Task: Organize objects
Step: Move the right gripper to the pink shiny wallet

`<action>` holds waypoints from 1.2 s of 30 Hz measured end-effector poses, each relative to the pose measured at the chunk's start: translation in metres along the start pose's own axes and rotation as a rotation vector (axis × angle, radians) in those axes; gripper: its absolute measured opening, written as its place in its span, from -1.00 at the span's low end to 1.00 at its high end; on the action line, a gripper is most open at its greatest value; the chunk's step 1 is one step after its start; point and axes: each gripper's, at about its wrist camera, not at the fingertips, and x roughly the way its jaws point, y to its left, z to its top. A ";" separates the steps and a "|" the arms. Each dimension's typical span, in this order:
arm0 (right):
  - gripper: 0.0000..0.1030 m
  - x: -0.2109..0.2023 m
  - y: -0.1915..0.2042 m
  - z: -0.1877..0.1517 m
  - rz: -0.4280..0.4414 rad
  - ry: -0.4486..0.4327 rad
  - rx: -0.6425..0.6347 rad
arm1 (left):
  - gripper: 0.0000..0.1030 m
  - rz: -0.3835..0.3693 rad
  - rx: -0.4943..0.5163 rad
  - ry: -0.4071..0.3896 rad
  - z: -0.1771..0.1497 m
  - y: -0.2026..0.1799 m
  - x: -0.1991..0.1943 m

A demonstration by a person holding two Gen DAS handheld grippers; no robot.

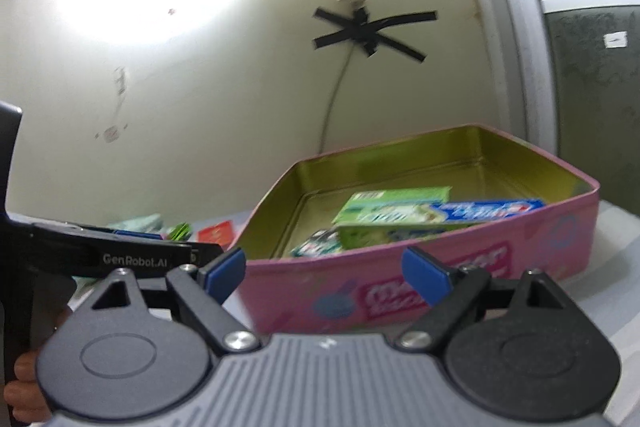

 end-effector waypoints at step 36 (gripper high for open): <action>0.56 0.188 0.184 -0.004 0.259 0.270 -0.166 | 0.50 0.254 -0.438 0.044 -0.092 0.206 -0.023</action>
